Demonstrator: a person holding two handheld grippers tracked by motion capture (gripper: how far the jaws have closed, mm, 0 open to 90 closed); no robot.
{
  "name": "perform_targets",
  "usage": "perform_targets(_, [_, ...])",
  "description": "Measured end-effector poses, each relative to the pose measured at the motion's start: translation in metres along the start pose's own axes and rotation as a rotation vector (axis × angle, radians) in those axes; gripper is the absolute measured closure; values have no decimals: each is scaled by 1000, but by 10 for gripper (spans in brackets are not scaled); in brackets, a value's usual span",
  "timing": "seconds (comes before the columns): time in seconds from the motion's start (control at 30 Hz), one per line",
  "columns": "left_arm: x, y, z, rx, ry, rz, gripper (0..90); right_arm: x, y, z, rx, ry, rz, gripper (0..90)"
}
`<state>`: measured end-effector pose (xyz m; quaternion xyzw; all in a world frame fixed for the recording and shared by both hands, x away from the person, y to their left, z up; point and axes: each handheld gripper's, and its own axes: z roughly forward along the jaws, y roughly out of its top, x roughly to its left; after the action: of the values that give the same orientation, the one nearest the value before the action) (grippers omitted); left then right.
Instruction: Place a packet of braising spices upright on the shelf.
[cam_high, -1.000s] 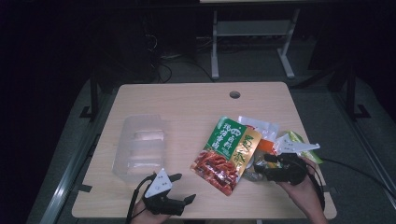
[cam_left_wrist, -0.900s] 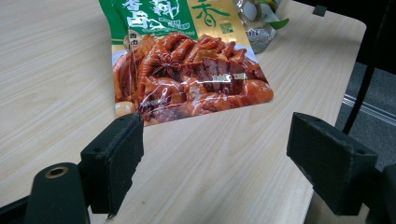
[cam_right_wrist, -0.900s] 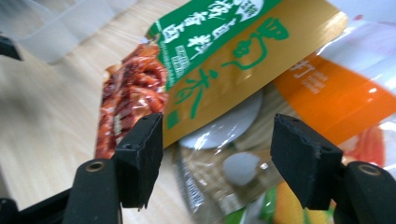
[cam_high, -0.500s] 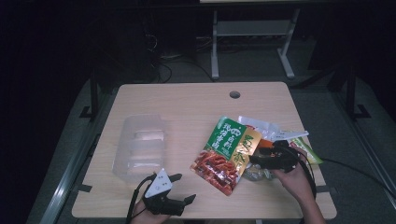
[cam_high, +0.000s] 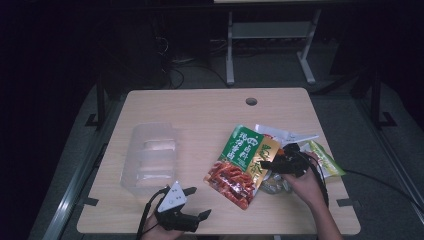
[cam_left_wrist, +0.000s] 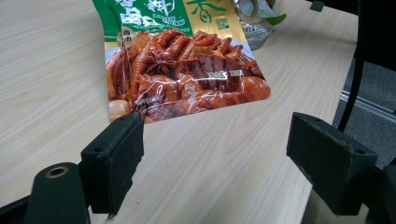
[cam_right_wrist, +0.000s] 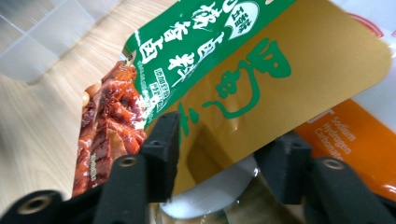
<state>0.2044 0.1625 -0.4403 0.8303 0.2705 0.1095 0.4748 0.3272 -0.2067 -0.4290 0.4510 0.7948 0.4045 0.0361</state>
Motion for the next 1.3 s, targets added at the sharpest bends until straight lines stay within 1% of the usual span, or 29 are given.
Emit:
perform_targets(0.07, [1, 0, 1, 0, -2, -4, 186, 0, 1, 1, 5, -11, 1, 594])
perform_targets(0.13, [2, 0, 2, 4, -7, -14, 187, -1, 2, 0, -10, 7, 21, 669])
perform_targets(0.23, [3, 0, 3, 5, -14, -27, 189, -1, 3, 1, -10, 24, 35, 718])
perform_targets(0.27, [4, 0, 5, -1, -22, -40, 190, -1, 4, 1, -7, 30, 37, 735])
perform_targets(0.33, [6, 2, 7, 3, -33, -51, 192, 0, 7, 2, -3, 50, 29, 785])
perform_targets(0.4, [7, 4, 8, 8, -35, -53, 194, 2, 11, 2, 3, 64, 9, 833])
perform_targets(0.43, [7, 4, 8, 8, -35, -53, 194, 4, 12, 2, 3, 76, 8, 851])
perform_targets(0.47, [8, 7, 9, 3, -47, -63, 196, 6, 14, 2, 8, 80, 3, 862])
perform_targets(0.57, [9, 12, 12, 4, -43, -56, 198, 9, 16, 1, 13, 76, -12, 874])
perform_targets(0.6, [10, 15, 13, 6, -43, -56, 198, 13, 19, -2, 8, 81, -37, 885])
perform_targets(0.63, [11, 16, 15, 11, -43, -52, 198, 14, 20, -3, 2, 82, -46, 888])
perform_targets(0.67, [15, 22, 20, 22, -38, -47, 197, 17, 21, -5, -4, 87, -55, 890])
perform_targets(0.7, [15, 22, 20, 22, -38, -47, 197, 17, 21, -5, -4, 87, -55, 890])
perform_targets(0.73, [17, 25, 23, 24, -40, -53, 197, 21, 24, -10, -21, 91, -83, 894])
perform_targets(0.77, [21, 30, 30, 38, -32, -50, 195, 24, 26, -13, -34, 97, -98, 894])
perform_targets(0.87, [27, 37, 41, 68, -27, -52, 181, 30, 29, -20, -51, 110, -131, 895])
perform_targets(0.9, [27, 37, 41, 68, -27, -52, 181, 33, 31, -22, -58, 112, -142, 895])
perform_targets(0.93, [30, 40, 47, 70, -21, -50, 181, 35, 32, -24, -60, 115, -149, 895])
perform_targets(0.97, [32, 41, 50, 73, -24, -52, 180, 38, 33, -25, -67, 120, -162, 896])
perform_targets(1.0, [33, 43, 53, 74, -19, -57, 180, 40, 34, -27, -76, 126, -179, 896])
perform_targets(1.03, [33, 43, 53, 74, -19, -57, 173, 40, 34, -27, -76, 126, -179, 896])
perform_targets(1.07, [35, 44, 57, 79, -4, -58, 173, 42, 35, -28, -82, 133, -189, 896])
perform_targets(1.1, [38, 45, 60, 81, 0, -67, 169, 44, 37, -31, -86, 136, -202, 896])
perform_targets(1.13, [43, 46, 64, 79, 5, -96, 165, 49, 39, -34, -94, 141, -228, 896])
perform_targets(1.17, [43, 46, 64, 79, 5, -96, 165, 49, 39, -34, -94, 141, -228, 896])
perform_targets(1.2, [47, 48, 68, 74, 11, -118, 163, 53, 41, -38, -97, 144, -250, 897])
perform_targets(1.23, [50, 49, 70, 71, 17, -128, 161, 55, 42, -40, -102, 151, -255, 897])
perform_targets(1.27, [53, 51, 72, 80, 21, -115, 161, 56, 43, -41, -108, 159, -266, 897])
perform_targets(1.3, [53, 51, 72, 80, 21, -115, 161, 56, 43, -41, -108, 159, -266, 897])
